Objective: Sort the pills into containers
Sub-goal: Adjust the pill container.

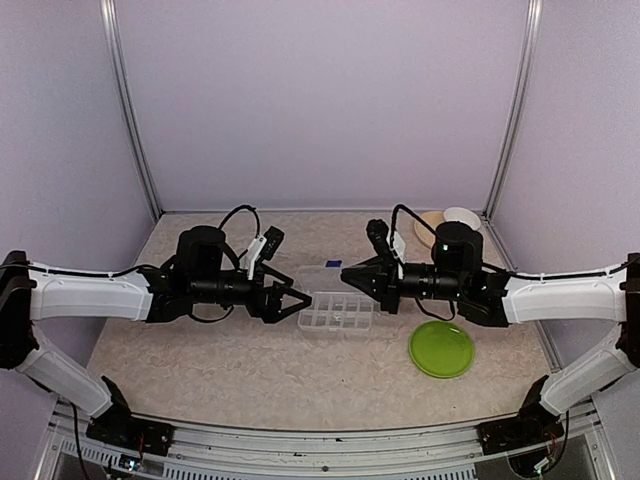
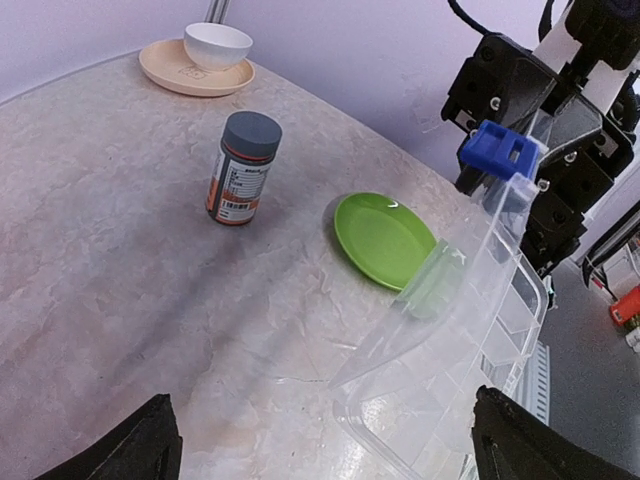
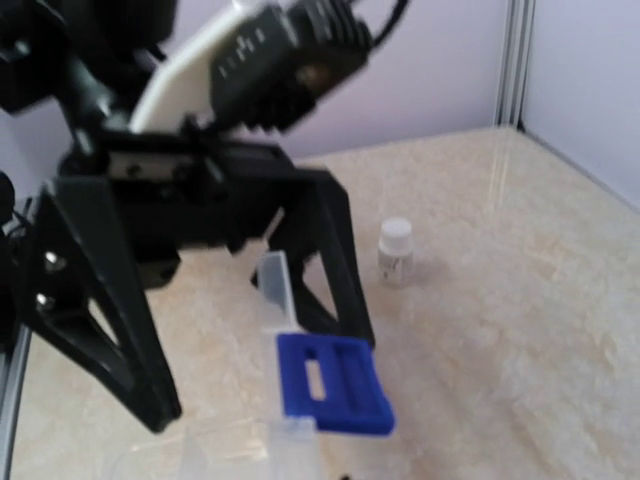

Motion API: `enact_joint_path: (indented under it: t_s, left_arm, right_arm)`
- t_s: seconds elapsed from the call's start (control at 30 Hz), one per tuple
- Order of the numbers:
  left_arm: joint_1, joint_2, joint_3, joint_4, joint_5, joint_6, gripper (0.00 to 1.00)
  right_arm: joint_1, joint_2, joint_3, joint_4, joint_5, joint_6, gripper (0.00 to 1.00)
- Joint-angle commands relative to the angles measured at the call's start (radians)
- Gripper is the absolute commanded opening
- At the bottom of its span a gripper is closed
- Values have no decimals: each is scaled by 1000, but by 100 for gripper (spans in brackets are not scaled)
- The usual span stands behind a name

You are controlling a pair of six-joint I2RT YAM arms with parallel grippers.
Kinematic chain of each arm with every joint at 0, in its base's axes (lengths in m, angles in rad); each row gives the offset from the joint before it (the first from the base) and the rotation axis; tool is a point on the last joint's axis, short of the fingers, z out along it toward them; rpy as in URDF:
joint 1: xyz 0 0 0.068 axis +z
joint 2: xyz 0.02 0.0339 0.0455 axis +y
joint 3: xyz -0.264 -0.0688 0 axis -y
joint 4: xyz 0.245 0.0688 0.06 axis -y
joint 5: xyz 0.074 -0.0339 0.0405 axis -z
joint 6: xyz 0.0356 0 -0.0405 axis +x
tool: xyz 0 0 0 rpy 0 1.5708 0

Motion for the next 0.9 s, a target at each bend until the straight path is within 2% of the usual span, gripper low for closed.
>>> enact_joint_path:
  t_s: [0.0, 0.27, 0.6, 0.87]
  left_arm:
    - [10, 35, -7, 97, 135, -48, 99]
    - [9, 96, -2, 206, 289, -109, 95]
    - [7, 102, -10, 286, 364, -100, 51]
    - [6, 97, -28, 314, 384, -94, 27]
  right_arm:
    - [-5, -44, -27, 104, -11, 21, 0]
    - [-5, -55, -40, 151, -17, 26, 0]
    - [-5, -25, -38, 191, -33, 103, 0]
    - [-5, 1, -26, 203, -18, 182, 0]
